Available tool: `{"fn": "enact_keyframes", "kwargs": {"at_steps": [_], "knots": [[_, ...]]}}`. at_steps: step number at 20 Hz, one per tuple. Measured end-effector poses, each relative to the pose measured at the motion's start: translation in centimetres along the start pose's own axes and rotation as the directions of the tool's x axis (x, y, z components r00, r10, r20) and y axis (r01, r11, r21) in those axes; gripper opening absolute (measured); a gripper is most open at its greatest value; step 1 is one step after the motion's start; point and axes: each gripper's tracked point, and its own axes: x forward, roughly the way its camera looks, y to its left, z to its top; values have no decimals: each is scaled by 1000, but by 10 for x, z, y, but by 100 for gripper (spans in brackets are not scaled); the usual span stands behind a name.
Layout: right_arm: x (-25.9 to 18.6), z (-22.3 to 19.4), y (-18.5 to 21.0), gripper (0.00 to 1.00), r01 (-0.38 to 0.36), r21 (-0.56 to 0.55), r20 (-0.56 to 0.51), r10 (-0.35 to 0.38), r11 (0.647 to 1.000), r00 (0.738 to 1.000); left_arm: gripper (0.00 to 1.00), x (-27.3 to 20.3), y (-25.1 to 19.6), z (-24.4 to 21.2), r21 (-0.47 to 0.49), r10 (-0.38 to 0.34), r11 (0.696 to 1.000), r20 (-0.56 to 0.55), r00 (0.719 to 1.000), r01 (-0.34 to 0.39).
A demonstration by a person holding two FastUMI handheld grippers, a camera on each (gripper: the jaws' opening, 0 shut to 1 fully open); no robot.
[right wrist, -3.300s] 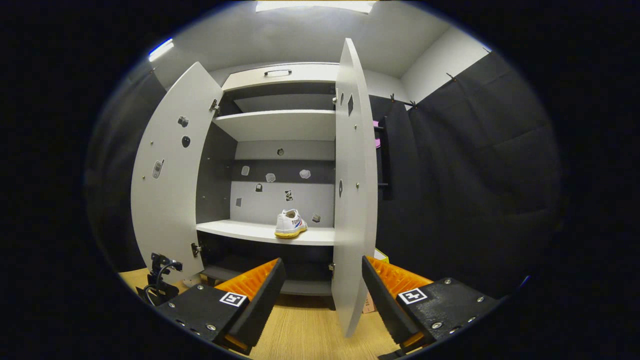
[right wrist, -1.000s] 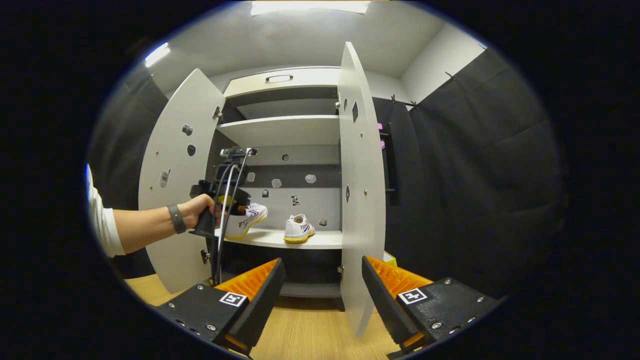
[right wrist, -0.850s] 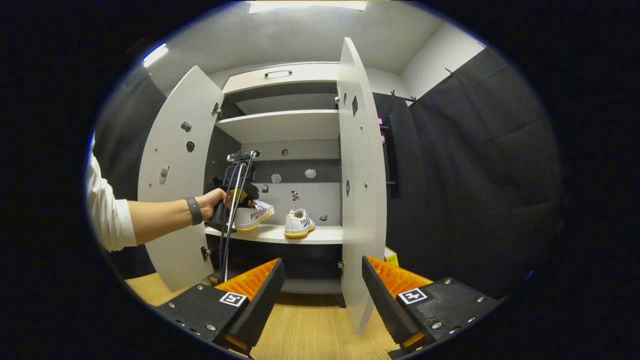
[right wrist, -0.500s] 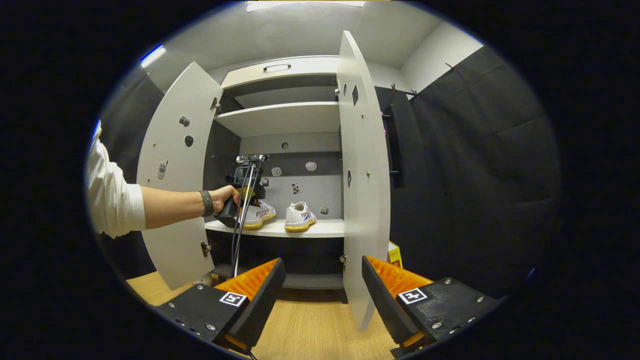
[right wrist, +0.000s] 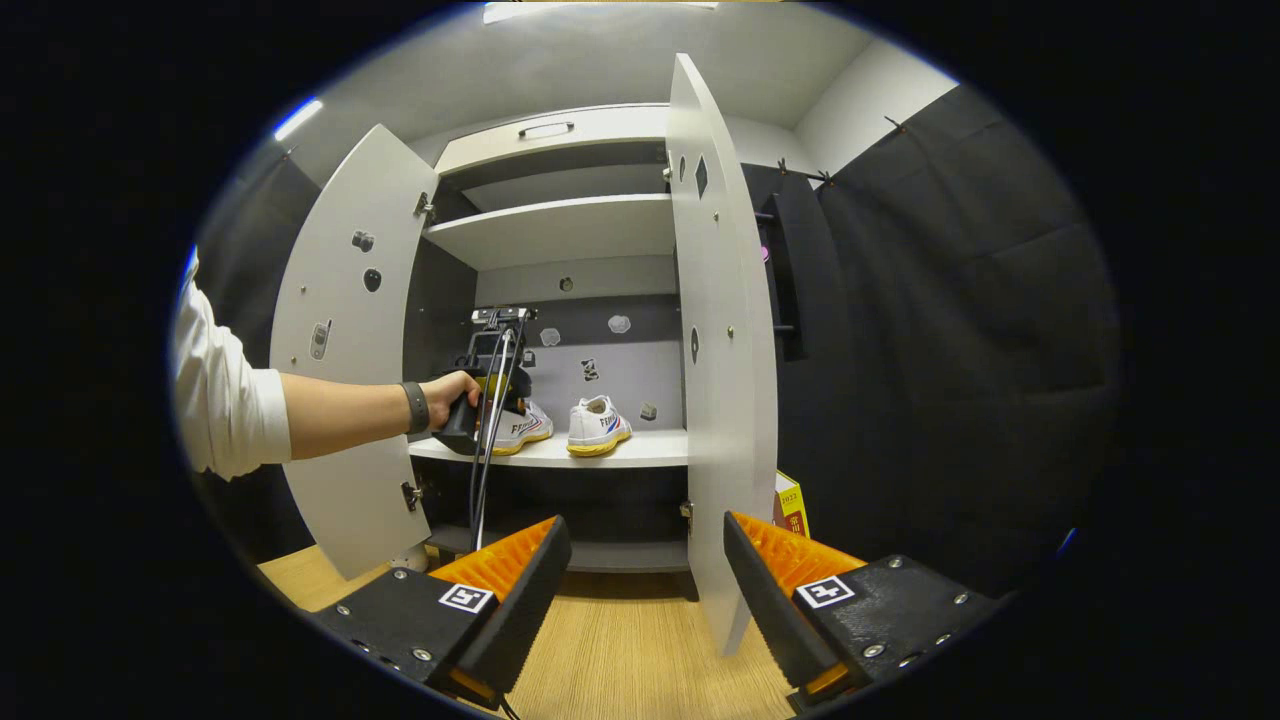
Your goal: Grab one shoe with the right hand and put it into the shoe cabinet, grab the other shoe with the left hand and put it into the shoe cabinet; then close the right door with the right hand and the left door with the left hand.
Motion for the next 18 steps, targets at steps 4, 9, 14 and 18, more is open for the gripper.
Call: {"fn": "enact_keyframes", "kwargs": {"at_steps": [4,9,14,18], "knots": [[-2,-2,1,94,-9,14,-3,9,1000,1000,92,-9,15,-2,-33,4,999,3,1000,-4],[-4,-1,5,94,-24,21,-2,24,999,1000,100,-33,15,1,-47,-31,998,37,999,33],[-10,0,9,94,-41,27,11,41,999,999,100,-85,7,16,-16,-87,996,128,988,90],[-11,2,11,94,-69,18,10,69,997,998,99,-155,-2,35,-14,-170,984,263,950,180]]}}
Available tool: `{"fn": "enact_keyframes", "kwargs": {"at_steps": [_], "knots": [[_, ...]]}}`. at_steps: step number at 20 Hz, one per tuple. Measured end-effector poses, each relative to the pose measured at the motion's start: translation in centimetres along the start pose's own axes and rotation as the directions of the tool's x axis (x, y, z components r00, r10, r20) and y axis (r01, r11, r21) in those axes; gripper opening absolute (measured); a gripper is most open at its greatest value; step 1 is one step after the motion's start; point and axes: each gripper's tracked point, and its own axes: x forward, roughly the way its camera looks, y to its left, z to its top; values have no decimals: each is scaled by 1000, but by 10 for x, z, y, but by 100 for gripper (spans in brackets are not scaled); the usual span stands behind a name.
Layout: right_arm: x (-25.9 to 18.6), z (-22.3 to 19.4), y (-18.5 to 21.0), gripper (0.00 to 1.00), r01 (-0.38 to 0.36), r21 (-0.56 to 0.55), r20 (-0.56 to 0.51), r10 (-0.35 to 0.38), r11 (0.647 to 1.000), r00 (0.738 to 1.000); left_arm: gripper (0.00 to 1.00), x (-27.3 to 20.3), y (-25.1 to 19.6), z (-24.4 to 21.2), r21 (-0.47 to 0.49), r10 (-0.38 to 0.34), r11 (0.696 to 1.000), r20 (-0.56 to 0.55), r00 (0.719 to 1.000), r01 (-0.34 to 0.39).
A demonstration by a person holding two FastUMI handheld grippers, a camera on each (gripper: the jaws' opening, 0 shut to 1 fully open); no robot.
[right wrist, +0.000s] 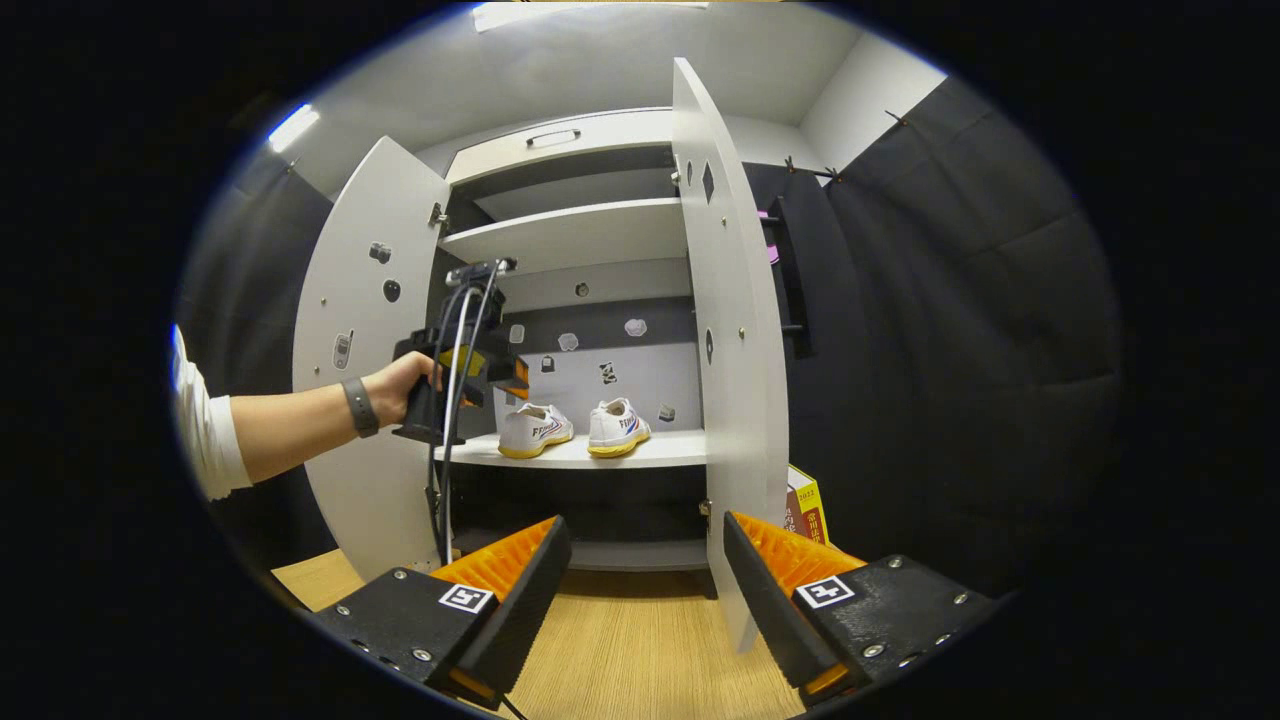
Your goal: Grab one shoe with the right hand and put it into the shoe cabinet, grab the other shoe with the left hand and put it into the shoe cabinet; then close the right door with the right hand and the left door with the left hand.
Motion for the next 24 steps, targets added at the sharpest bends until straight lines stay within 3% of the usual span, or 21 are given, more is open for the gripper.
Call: {"fn": "enact_keyframes", "kwargs": {"at_steps": [2,6,8,12,17,24], "knots": [[0,3,-1,94,-8,-18,5,8,1000,1000,100,-37,-15,14,-14,-78,997,67,995,79],[1,6,1,94,-32,-24,11,32,999,999,98,-104,-16,28,-1,-117,993,168,979,118],[2,7,4,94,-45,-19,21,45,999,999,97,-138,-15,13,21,-134,991,199,971,133],[5,3,4,94,-61,-41,14,62,997,998,99,-191,-2,-49,16,-84,996,221,972,83],[6,0,3,94,-61,-46,9,61,997,998,99,-235,24,-129,-56,37,998,216,976,-26],[7,-10,6,94,-66,-41,-17,65,997,998,97,-272,31,-154,-52,98,995,283,954,-87]]}}
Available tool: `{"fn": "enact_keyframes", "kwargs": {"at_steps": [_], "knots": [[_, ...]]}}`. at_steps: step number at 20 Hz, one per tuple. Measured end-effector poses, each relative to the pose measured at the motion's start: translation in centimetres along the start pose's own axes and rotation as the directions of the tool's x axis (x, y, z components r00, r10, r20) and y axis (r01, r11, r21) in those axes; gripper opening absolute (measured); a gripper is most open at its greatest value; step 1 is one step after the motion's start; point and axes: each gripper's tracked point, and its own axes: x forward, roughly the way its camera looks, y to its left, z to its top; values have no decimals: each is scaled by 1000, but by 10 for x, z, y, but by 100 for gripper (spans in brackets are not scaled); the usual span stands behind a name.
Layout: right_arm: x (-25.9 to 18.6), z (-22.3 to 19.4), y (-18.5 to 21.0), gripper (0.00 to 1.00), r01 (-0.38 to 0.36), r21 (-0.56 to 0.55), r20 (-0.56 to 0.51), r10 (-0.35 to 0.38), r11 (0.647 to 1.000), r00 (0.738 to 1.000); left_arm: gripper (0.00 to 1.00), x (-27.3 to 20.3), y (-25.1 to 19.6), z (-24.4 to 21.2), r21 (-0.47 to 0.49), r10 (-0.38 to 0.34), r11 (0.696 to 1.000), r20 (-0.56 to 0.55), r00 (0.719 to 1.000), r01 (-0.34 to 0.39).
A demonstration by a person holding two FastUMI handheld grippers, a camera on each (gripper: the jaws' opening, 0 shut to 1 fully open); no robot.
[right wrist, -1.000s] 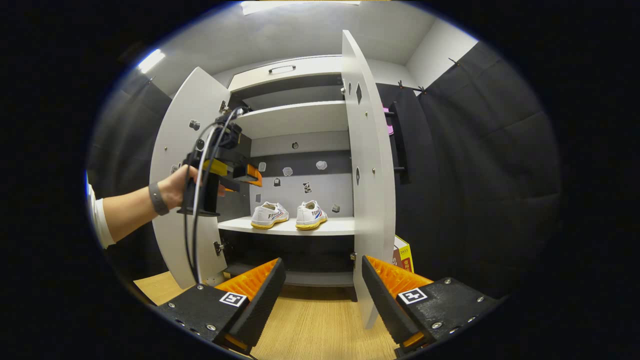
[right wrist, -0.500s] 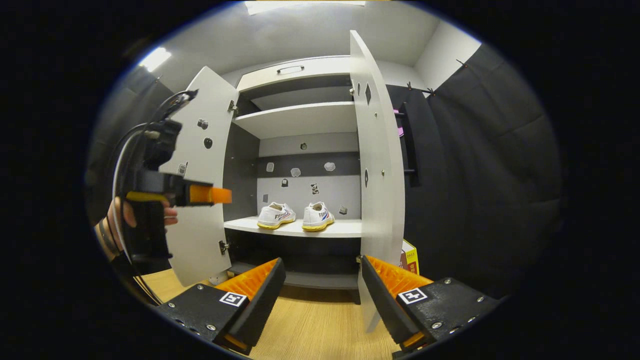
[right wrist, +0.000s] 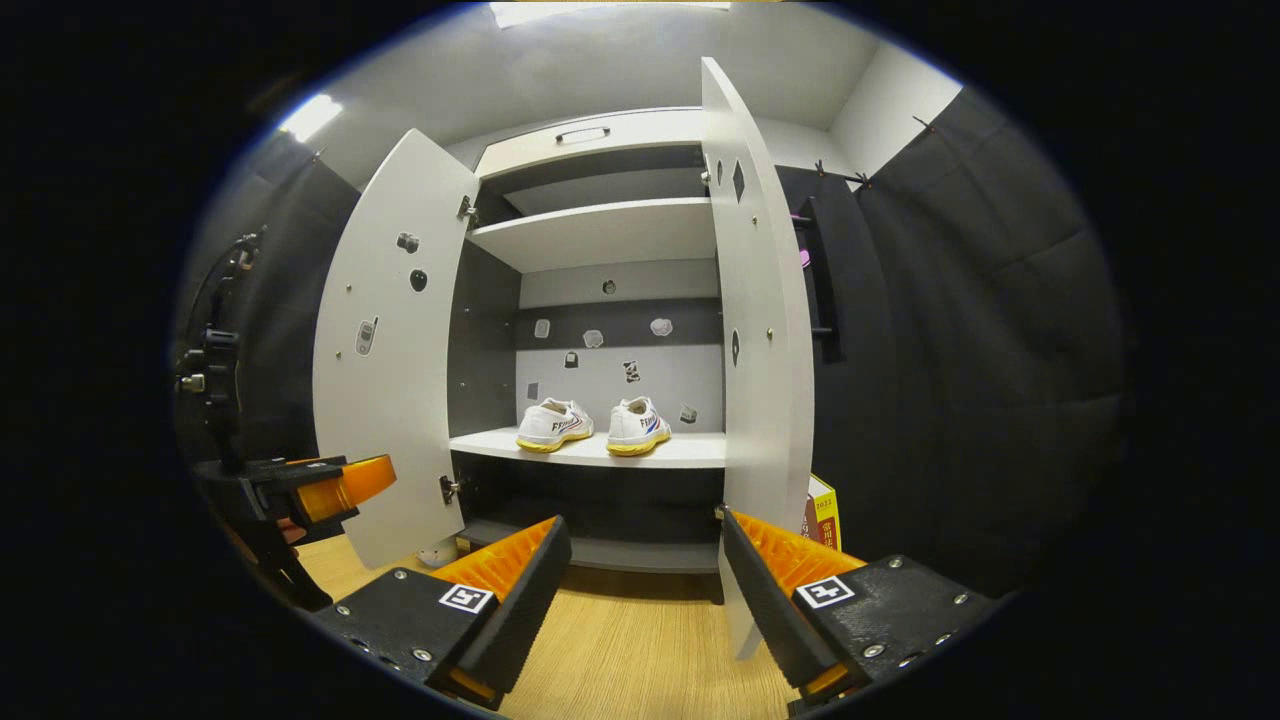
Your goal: Grab one shoe with the right hand and put it into the shoe cabinet, grab the other shoe with the left hand and put it into the shoe cabinet; then close the right door with the right hand and the left door with the left hand.
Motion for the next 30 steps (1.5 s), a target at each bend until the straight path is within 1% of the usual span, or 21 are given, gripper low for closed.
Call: {"fn": "enact_keyframes", "kwargs": {"at_steps": [1,3,5,7,9,10,11,12,13,14,15,20,25,26,27,30], "knots": [[0,-3,0,94,2,2,-9,-2,1000,1000,97,-3,-1,1,6,1,1000,3,1000,-1],[-2,6,-3,94,1,10,4,-1,1000,1000,97,-6,-3,4,-4,-2,1000,14,1000,2],[-7,39,-22,94,29,-4,83,-29,1000,996,96,-7,-3,2,-6,-3,1000,11,1000,3],[-6,75,-66,94,108,-38,133,-103,993,986,97,-8,-3,0,-8,-5,1000,3,1000,5],[-7,117,-104,94,168,-46,192,-156,985,969,96,-9,-4,-3,-11,-13,1000,-6,1000,13],[-7,137,-123,98,199,-39,216,-186,979,958,96,-9,-4,-4,-10,-12,1000,-7,1000,12],[-6,153,-141,98,224,-36,239,-209,974,948,97,-9,-4,-4,-9,-12,1000,-8,1000,12],[-3,165,-161,98,256,-33,248,-241,966,938,96,-10,-5,-4,-7,-12,1000,-7,1000,12],[0,174,-181,94,281,-30,245,-265,959,932,97,-10,-4,-4,-2,-11,1000,-2,1000,11],[4,181,-194,98,294,-20,238,-281,955,930,97,-10,-4,-5,5,-11,1000,-2,1000,11],[12,185,-203,94,297,-3,224,-289,955,931,97,-10,-4,-8,10,-12,1000,-4,1000,12],[44,182,-223,94,253,51,184,-258,966,948,96,-11,-4,-7,8,-14,1000,-5,1000,14],[62,173,-219,94,245,32,175,-247,969,953,97,-11,-7,-6,12,-23,1000,-6,1000,23],[63,172,-219,98,249,23,174,-249,968,953,96,-11,-6,-6,14,-24,1000,-5,1000,24],[62,175,-219,91,253,13,181,-252,967,951,96,-10,-6,-7,18,-22,1000,-6,1000,22],[63,175,-216,90,253,0,183,-249,967,951,96,-8,-7,-8,12,-24,1000,-11,1000,25]]}}
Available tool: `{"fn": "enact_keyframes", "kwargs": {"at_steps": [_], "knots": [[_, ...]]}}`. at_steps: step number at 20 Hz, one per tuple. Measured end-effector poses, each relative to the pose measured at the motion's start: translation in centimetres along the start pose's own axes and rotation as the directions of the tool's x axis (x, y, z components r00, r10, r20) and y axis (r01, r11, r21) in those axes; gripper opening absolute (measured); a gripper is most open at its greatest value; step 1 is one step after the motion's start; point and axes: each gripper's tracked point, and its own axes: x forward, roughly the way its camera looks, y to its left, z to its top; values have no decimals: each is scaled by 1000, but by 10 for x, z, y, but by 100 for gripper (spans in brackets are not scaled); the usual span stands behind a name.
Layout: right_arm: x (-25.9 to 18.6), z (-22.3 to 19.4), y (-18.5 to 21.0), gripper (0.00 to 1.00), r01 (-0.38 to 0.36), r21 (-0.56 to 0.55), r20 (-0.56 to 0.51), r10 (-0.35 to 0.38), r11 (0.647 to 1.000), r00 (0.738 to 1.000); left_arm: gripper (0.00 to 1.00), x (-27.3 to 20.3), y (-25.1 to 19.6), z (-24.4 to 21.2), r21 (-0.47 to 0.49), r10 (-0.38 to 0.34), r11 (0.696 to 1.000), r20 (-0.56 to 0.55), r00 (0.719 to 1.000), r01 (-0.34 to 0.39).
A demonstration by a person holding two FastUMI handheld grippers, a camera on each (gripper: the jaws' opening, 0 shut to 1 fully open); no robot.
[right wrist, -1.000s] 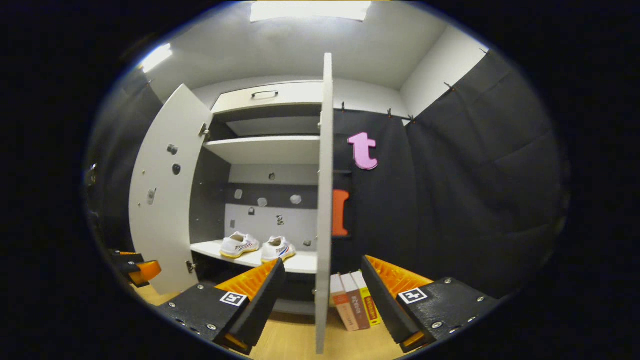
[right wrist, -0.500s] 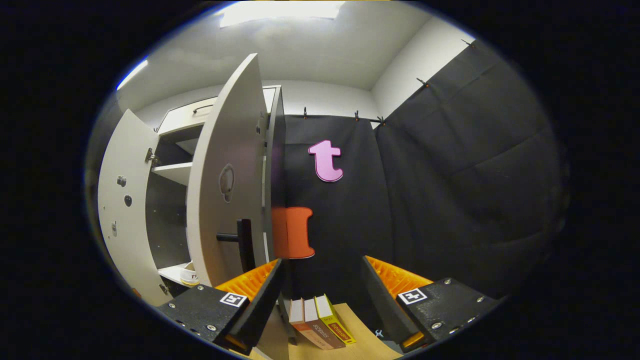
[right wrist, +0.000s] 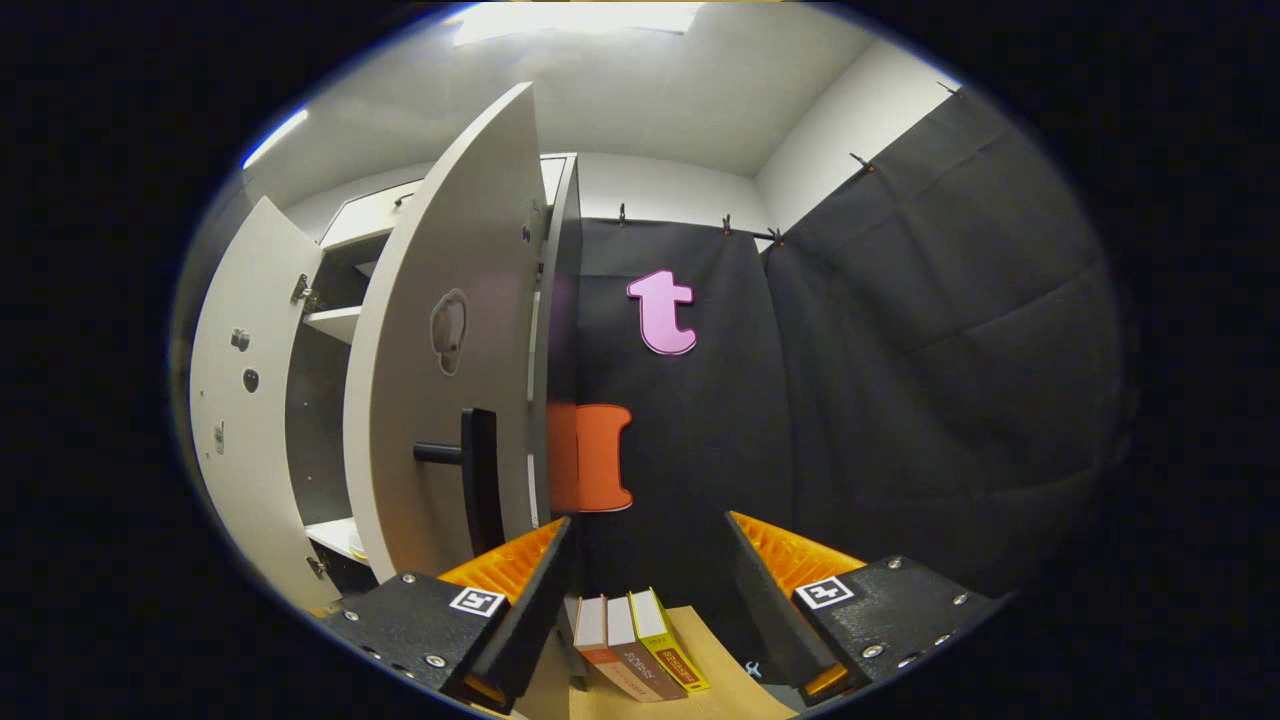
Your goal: Grab one shoe with the right hand and put it into the shoe cabinet, grab the other shoe with the left hand and put it into the shoe cabinet; then close the right door with the right hand and the left door with the left hand.
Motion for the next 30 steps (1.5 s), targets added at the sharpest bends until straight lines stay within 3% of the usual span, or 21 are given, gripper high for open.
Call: {"fn": "enact_keyframes", "kwargs": {"at_steps": [10,20,21,22,23,24,26,30], "knots": [[-6,2,31,88,-17,-9,5,17,1000,1000,96,5,-4,-3,-13,-38,999,-1,999,38],[2,-6,139,88,-221,38,-4,222,974,975,97,10,21,-2,-13,-4,1000,-3,1000,4],[5,-8,148,88,-235,45,-5,236,971,972,97,11,23,-3,-13,-1,1000,-5,1000,1],[9,-9,157,97,-249,51,-4,249,967,968,96,10,23,-3,-13,0,1000,-5,1000,0],[14,-11,165,89,-253,51,-6,253,966,967,96,11,23,-2,-13,0,1000,-4,1000,0],[18,-12,169,97,-251,52,-9,251,967,968,96,11,24,-3,-12,2,1000,-6,1000,-2],[21,-9,180,92,-264,69,-3,265,962,964,97,11,27,-2,-8,5,1000,-7,1000,-5],[24,-10,199,92,-304,88,-18,306,949,952,97,11,28,-6,-8,16,1000,-18,1000,-16]]}}
